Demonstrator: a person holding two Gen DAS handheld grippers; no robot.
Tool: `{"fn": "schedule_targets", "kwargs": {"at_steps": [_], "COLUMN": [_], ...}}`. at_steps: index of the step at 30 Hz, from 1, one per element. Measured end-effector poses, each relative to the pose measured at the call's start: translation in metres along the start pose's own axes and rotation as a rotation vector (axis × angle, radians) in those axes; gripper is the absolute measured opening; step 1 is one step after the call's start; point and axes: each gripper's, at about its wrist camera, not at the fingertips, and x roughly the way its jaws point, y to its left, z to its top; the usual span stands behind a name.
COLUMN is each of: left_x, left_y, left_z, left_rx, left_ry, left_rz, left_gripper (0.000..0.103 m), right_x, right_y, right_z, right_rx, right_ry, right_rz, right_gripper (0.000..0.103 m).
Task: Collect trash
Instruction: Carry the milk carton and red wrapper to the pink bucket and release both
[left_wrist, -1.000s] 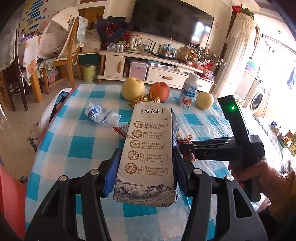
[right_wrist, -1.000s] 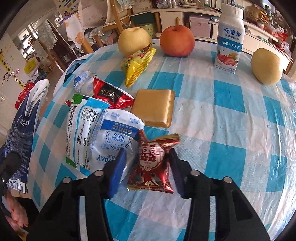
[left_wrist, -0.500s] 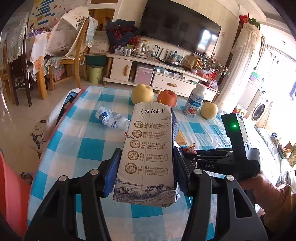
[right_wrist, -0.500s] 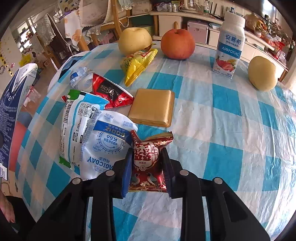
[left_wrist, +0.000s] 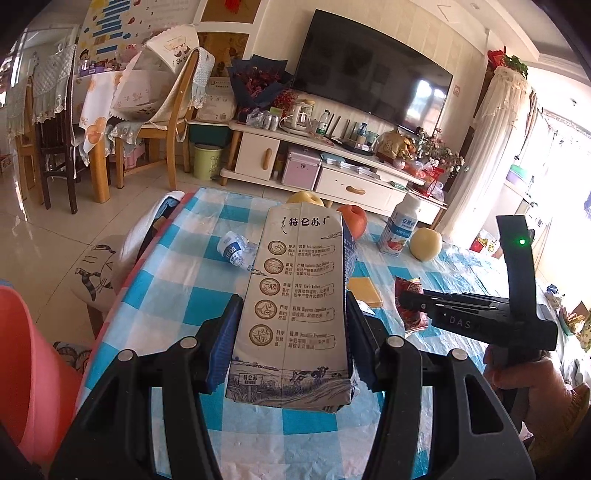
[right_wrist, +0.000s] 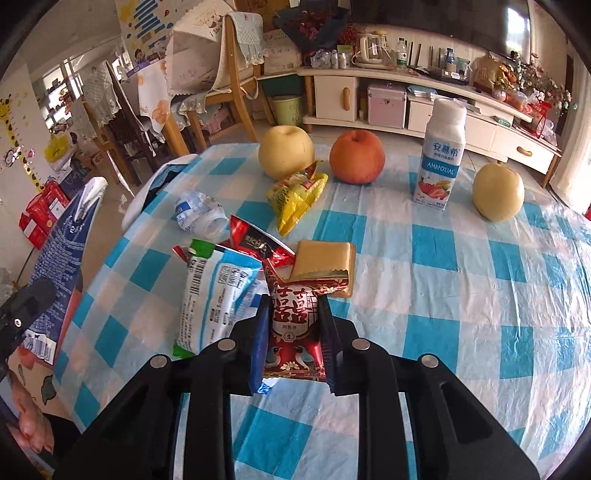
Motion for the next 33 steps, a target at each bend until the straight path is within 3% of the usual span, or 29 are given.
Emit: {"fn": "schedule_targets", "kwargs": {"at_steps": [7,18,26,33], "left_x": [-0.018,-0.065,-0.103,-0.123], "left_y": [0.022,0.079,0.128,0.181], "left_z": [0.001,-0.007,-0.018,-0.033], "left_rx": [-0.074,-0.299,-0.517,-0.73], "left_ry": [-0.05,-0.186,-0.29,-0.322], "left_rz": [0.068,0.252,0.4,0.5], "left_gripper": [0.056,0.056,0.056,0.056], "right_x": [-0.024,-0.043,-0.039,-0.024], "right_y": [0.046,0.137,0.21,0.278], "right_z": [0.003,0.004,0.001,0.003], "right_rx": [-0.034,-0.146,-0.258,-0.339], "right_ry": [-0.049,-0.081,-0.07,-0.051], "right_rz": [0.076,0.238,0.333,0.402], "right_gripper": [0.026,0.026,0.026,0.026]}}
